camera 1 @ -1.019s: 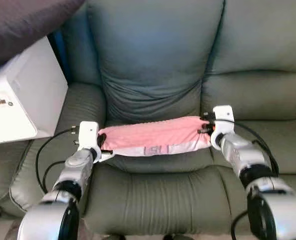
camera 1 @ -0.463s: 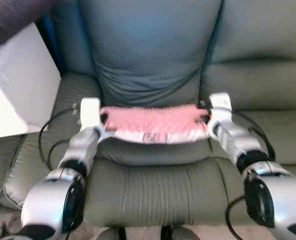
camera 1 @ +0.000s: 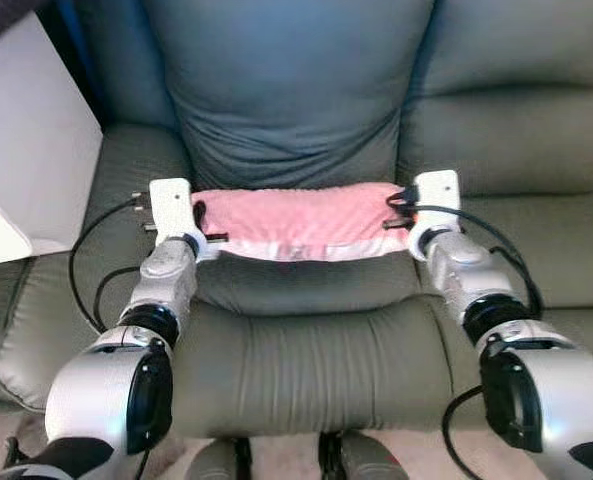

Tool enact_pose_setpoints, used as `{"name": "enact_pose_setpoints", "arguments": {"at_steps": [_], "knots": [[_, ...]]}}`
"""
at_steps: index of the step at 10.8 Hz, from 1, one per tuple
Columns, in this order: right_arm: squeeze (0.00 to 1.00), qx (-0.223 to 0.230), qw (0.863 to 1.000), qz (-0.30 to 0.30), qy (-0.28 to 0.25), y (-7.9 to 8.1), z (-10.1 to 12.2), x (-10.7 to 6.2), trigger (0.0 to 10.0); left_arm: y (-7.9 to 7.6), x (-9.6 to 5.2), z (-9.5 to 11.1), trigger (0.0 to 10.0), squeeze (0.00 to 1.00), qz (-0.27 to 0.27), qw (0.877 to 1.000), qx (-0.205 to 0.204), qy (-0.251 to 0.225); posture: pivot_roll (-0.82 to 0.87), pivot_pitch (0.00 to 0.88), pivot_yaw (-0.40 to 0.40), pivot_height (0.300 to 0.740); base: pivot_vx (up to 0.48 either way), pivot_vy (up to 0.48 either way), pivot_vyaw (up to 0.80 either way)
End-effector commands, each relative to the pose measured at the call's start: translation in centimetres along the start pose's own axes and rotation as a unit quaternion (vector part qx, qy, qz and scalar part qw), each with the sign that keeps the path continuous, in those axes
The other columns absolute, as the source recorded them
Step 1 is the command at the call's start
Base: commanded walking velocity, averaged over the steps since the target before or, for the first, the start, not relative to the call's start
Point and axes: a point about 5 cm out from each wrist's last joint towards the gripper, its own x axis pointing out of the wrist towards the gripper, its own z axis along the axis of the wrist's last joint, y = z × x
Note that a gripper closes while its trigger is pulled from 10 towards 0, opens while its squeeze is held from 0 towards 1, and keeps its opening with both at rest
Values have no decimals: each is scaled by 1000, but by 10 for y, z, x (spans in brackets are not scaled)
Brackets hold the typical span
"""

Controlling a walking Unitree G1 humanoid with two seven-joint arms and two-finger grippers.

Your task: Move the pillow to the sofa

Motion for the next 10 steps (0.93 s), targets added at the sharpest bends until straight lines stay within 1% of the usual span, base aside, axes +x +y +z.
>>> {"name": "enact_pose_setpoints", "arguments": {"at_steps": [1, 2, 4, 5, 7, 8, 9, 10], "knots": [[1000, 0, 1000, 3, 21, 2, -15, -2, 10000, 7, -7, -24, 10000, 0, 12, 999, -2, 33, -154, 322, 7, 740, 0, 0, 0], [1000, -1, 999, 10, 33, 5, -26, -4, 10000, 7, -14, -42, 10000, 1000, 14, 998, -6, 55, -164, 327, 0, 740, 0, 0, 0], [1000, -1, 999, 12, 36, 3, -30, -6, 10000, 1, -19, -56, 10000, 1000, 9, 997, -9, 72, -169, 329, -1, 740, 0, 0, 0], [1000, 0, 999, 10, 34, -1, -29, -7, 10000, -4, -19, -55, 10000, 1000, 0, 997, -3, 71, -163, 326, -1, 740, 0, 0, 0], [1000, 1, 999, 15, 30, -3, -27, -7, 10000, -10, -21, -60, 10000, 1000, -16, 997, 4, 80, -159, 323, 3, 740, 0, 0, 0], [1000, 1, 999, 23, 28, -3, -27, -7, 10000, -12, -21, -61, 10000, 1000, -21, 996, 7, 81, -156, 318, 4, 740, 0, 0, 0], [1000, 2, 999, 36, 24, -6, -25, -8, 10000, -16, -21, -61, 10000, 1000, -36, 996, 13, 83, -151, 303, 7, 740, 0, 0, 0], [1000, 0, 999, 39, 29, -9, -25, -8, 10000, -20, -20, -58, 10000, 1000, -51, 996, 7, 75, -149, 293, 10, 740, 0, 0, 0]]}}
